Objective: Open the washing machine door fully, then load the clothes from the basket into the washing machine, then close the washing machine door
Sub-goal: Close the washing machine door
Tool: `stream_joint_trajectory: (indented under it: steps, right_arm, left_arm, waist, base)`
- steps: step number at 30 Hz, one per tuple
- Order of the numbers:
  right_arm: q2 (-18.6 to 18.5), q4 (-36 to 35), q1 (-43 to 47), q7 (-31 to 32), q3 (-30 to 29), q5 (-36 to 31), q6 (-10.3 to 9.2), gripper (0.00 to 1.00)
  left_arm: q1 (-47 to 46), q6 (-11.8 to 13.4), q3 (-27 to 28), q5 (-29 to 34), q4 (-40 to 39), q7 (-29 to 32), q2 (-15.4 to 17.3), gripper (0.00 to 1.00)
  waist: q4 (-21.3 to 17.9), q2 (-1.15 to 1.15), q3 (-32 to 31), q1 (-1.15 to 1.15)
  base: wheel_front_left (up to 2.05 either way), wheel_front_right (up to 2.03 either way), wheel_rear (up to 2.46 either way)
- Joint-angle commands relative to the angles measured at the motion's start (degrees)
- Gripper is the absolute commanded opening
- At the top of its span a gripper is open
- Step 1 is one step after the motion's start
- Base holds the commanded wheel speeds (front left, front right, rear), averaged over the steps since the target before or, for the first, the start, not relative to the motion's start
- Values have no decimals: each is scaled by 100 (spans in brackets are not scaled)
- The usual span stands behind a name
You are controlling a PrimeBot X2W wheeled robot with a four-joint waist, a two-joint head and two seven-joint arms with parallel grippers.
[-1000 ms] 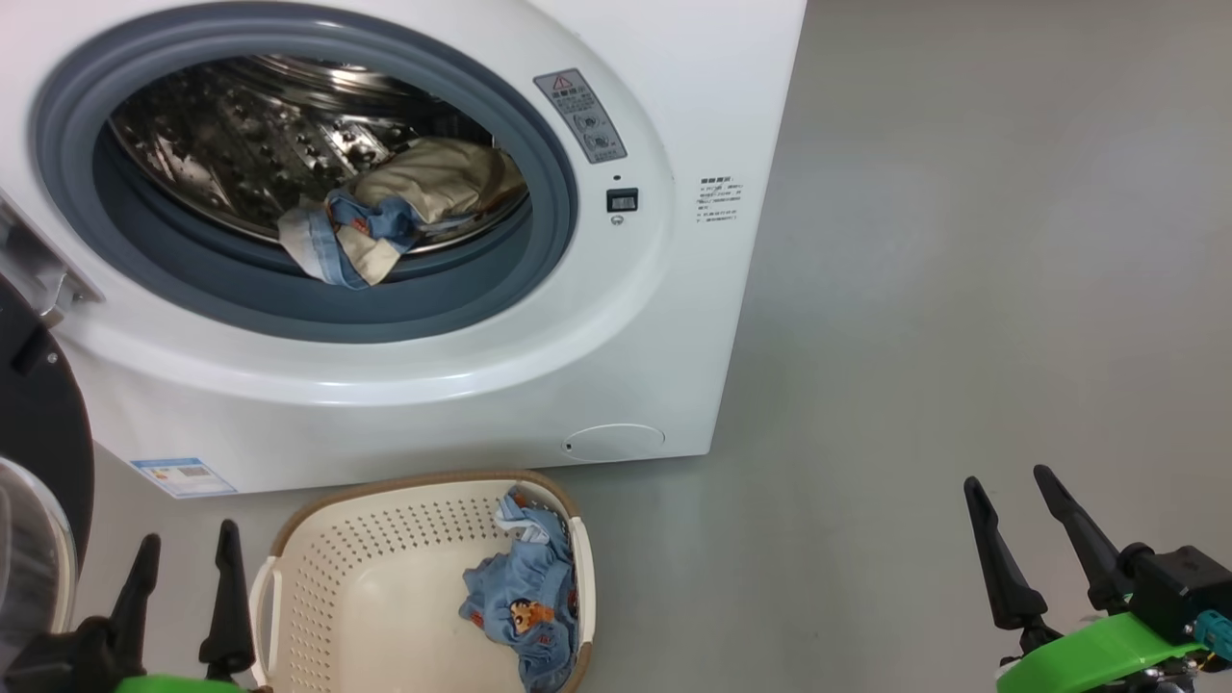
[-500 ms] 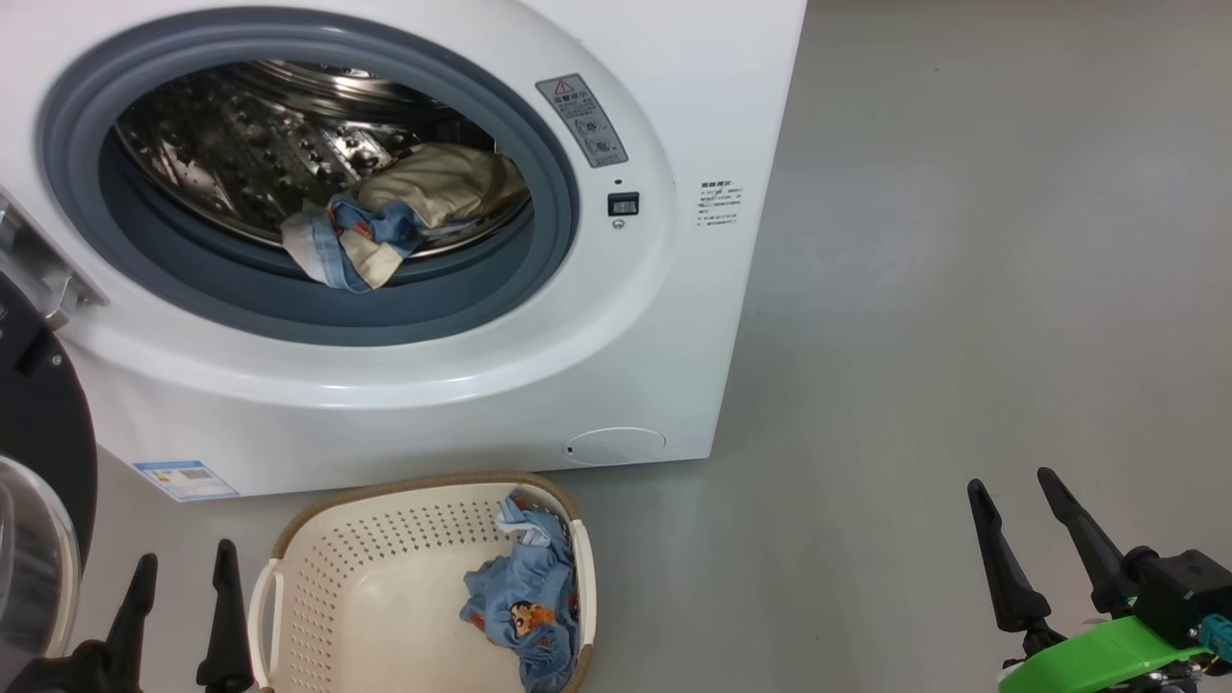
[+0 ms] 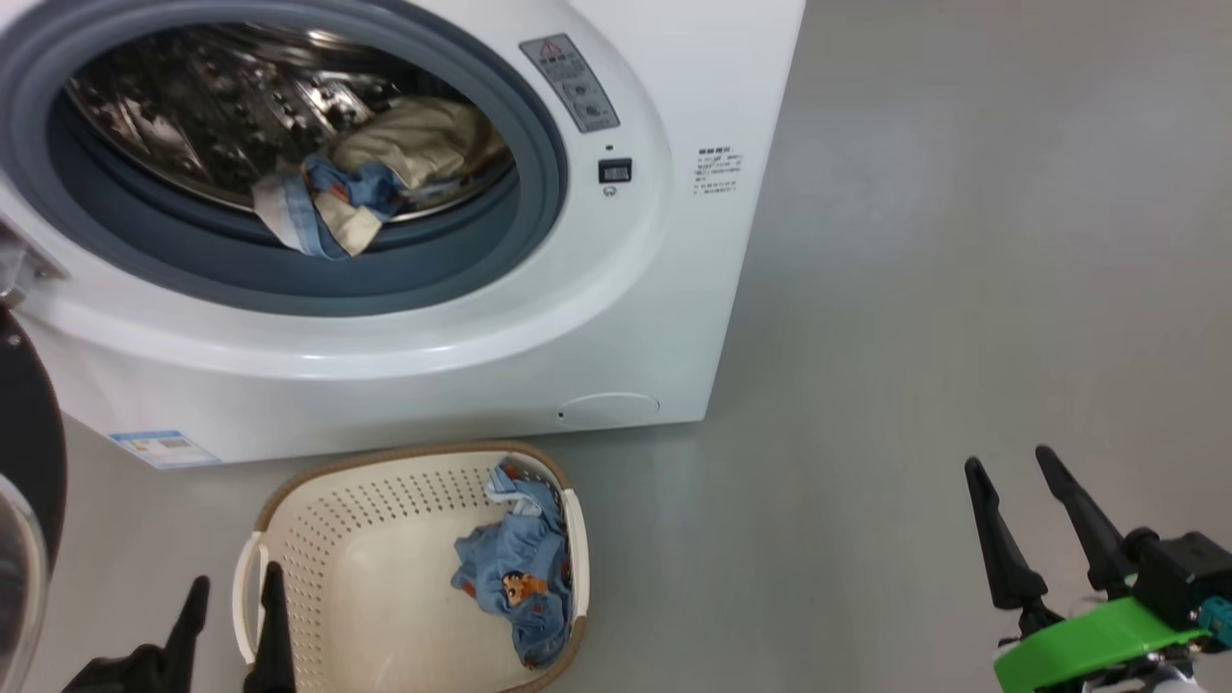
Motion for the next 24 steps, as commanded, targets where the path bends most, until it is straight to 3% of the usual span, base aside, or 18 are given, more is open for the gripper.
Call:
stream_joint_trajectory:
  steps: [1,11,24]
  right_arm:
    - [-49,-168,-178,-44,104,14,8,100]
    - [48,-197,-475,-44,112,-43,8,100]
    - [201,-256,-988,-44,147,-117,8,100]
  left_arm:
    - [-245,-9,127,-76,6,-36,55,100]
    - [-725,-9,-263,-360,705,-36,14,100]
    - [-1718,-9,-1032,-740,1931,-36,216,100]
  waist:
    - [-60,0,186,0]
    - [-176,0,633,0]
    - [-294,0,1362,0]
  base:
    - [0,0,0]
    - [0,0,0]
    - [0,0,0]
